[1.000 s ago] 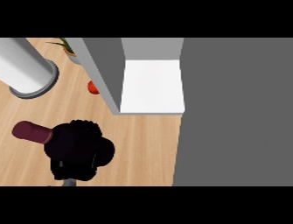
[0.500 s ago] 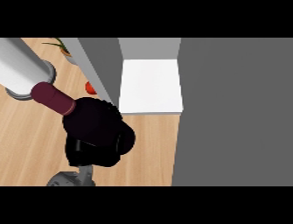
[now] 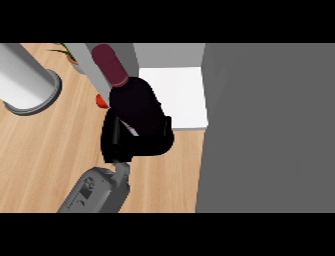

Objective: Pick up the wine, place it into the cabinet and close the cabinet

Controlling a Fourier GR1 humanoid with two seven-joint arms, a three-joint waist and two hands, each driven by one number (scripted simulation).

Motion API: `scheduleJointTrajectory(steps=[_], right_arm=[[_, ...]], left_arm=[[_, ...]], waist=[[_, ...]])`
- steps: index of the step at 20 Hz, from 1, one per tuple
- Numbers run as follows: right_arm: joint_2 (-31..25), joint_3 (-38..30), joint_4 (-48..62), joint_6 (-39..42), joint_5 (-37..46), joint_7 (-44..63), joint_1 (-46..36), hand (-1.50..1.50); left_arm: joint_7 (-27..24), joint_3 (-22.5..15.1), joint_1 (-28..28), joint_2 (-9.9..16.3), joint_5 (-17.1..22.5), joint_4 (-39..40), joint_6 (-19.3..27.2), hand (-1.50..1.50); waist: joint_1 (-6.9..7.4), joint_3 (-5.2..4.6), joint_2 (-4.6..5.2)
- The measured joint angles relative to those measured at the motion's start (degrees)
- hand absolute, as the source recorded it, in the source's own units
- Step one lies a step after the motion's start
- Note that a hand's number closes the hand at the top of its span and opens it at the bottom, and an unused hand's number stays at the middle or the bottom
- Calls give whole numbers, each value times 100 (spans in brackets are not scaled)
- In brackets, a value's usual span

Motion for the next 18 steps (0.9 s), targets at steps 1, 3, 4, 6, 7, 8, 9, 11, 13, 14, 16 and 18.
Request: scheduleJointTrajectory(steps=[1, 3, 4, 6, 7, 8, 9, 11, 13, 14, 16, 18], right_arm=[[-9, -59, 1, 7, -4, 25, -33, -150], [-53, -181, -1, 84, -21, -24, -8, -150], [-69, -239, -11, 87, -33, 2, 0, -150], [-66, -218, -20, 122, -44, -16, 42, -150], [-61, -238, -7, 146, -47, -41, 10, -150], [-63, -258, -4, 174, -53, -54, 27, -150], [-52, -250, -1, 217, -56, -130, 119, -150], [-59, -320, -2, 247, -76, -107, 98, -150], [-28, -318, -6, 226, -87, -57, 63, -150], [-5, -331, 4, 219, -91, -44, 29, -150], [7, -325, 0, 270, -103, -99, 117, -150], [19, -284, -4, 301, -109, -109, 153, -150]], left_arm=[[-38, -80, -89, 0, 39, 109, 114, 150], [-135, -101, -267, -1, 100, 389, 247, 150], [-126, -71, -327, -1, 100, 486, 249, 150], [-208, -124, -476, -1, 186, 741, 393, 150], [-352, -131, -548, -1, 270, 976, 380, 150], [-402, -135, -655, -2, 322, 1151, 416, 150], [-515, -179, -662, -2, 384, 1269, 437, 150], [-670, -242, -764, -2, 533, 1535, 483, 150], [-831, -271, -777, -2, 678, 1780, 448, 150], [-965, -319, -770, -2, 792, 1902, 432, 150], [-1214, -315, -734, -2, 902, 2184, 329, 150], [-1458, -364, -787, -2, 1100, 2399, 318, 150]], waist=[[4, 0, 2], [-9, 0, 6], [-7, 0, 4], [-28, 0, 4], [-38, 0, 12], [-42, -1, 14], [-45, 0, 12], [-46, -1, 15], [-42, -2, 16], [-41, -3, 19], [-51, -3, 18], [-61, -3, 19]])
